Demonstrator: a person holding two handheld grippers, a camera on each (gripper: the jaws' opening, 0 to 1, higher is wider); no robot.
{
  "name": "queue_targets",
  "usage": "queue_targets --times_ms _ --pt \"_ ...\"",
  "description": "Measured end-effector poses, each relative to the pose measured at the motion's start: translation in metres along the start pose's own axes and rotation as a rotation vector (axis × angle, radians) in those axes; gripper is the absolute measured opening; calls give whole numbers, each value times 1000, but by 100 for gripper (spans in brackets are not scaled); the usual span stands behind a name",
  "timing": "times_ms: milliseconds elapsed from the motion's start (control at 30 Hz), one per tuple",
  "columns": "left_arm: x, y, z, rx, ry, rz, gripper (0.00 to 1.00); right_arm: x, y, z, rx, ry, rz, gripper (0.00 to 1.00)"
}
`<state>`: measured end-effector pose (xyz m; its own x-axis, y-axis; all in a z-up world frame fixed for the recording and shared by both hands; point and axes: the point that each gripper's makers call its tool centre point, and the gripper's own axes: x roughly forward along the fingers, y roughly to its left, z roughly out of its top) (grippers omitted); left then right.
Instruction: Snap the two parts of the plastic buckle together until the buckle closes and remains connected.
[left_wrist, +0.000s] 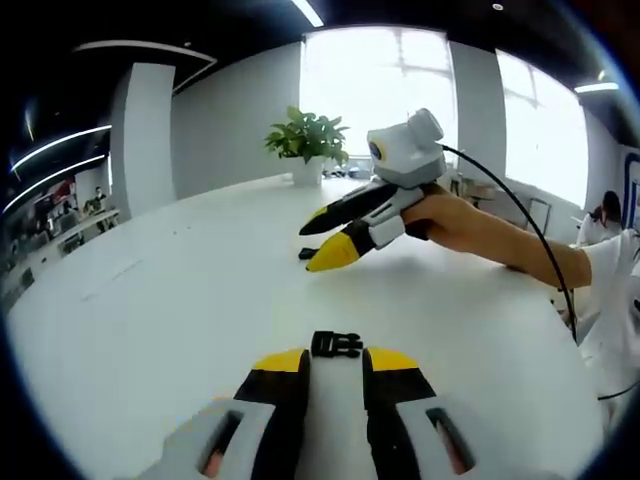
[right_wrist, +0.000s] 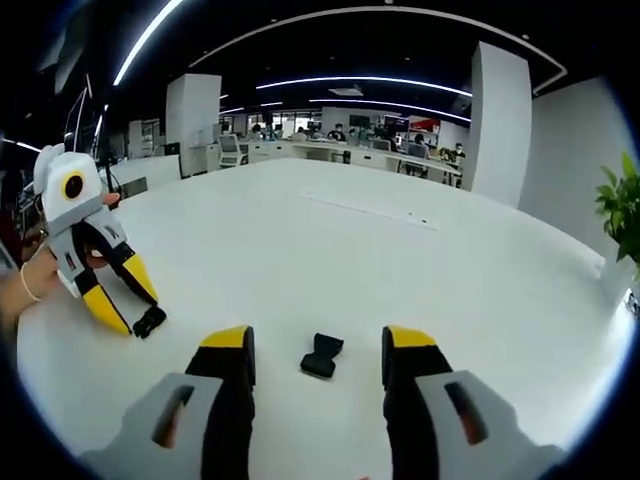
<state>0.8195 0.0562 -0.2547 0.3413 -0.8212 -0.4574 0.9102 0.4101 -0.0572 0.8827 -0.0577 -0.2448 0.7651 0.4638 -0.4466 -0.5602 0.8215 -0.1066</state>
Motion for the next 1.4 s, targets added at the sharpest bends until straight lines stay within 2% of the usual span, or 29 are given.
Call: queue_targets --times_ms 400,633,1400 --pt "-2 -2 -1 -1 4 7 20 4 -1 -5 -4 12 -1 45" --pt "-3 -1 -1 -3 6 12 19 7 1 -1 -13 7 28 36" --pt "-4 -3 0 -14 8 9 17 10 1 0 19 1 76 19"
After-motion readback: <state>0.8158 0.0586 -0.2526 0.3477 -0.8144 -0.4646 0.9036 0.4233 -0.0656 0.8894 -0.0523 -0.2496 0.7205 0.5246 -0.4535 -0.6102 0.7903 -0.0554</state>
